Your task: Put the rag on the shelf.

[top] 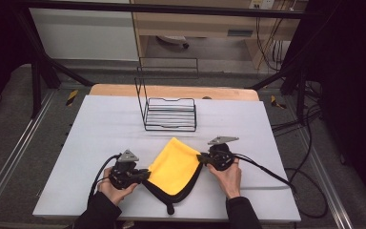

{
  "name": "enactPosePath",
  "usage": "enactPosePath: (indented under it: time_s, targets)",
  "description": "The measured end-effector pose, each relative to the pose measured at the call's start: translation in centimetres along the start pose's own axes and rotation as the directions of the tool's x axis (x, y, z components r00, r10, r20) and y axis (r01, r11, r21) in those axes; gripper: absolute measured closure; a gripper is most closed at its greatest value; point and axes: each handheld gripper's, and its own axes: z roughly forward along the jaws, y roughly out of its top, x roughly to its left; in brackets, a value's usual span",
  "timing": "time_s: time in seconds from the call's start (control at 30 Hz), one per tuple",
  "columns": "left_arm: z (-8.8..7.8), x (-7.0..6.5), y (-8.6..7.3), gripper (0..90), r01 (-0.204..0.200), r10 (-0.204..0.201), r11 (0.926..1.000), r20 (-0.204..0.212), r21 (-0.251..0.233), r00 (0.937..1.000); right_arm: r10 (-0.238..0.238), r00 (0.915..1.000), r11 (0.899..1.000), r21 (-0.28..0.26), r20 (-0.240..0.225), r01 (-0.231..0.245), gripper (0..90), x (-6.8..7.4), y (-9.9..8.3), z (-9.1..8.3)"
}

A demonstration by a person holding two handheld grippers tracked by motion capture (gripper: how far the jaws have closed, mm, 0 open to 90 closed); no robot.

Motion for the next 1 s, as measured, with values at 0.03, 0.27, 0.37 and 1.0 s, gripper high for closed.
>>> enactPosePath:
  time_s: [0.03,0.27,0.37,1.0]
  targets:
    - [-0.3,-0.1,-0.6,81.7,0.02,-0.02,0.9998,-0.004,-0.007,0.9998,-0.015,0.9999,1.0,0.003,0.001,0.015,81.9,0.1,0.5,0.6]
    - [-0.7,-1.2,-1.8,81.5,0.03,-0.03,0.9996,-0.05,-0.002,0.9983,-0.095,0.9953,0.995,-0.019,-0.016,0.095,81.8,0.8,2.6,2.7]
    - [-0.8,-1.7,-2.1,81.0,0.029,-0.029,0.9996,-0.074,-0.003,0.9968,-0.122,0.992,0.993,0.002,-0.032,0.122,81.3,0.8,3.0,3.4]
    - [-1.1,2.5,0.8,26.3,-0.078,0.071,0.9933,-0.086,-0.085,0.9938,-0.067,0.9973,0.992,-0.105,-0.028,0.064,20.7,0.2,0.8,-1.3]
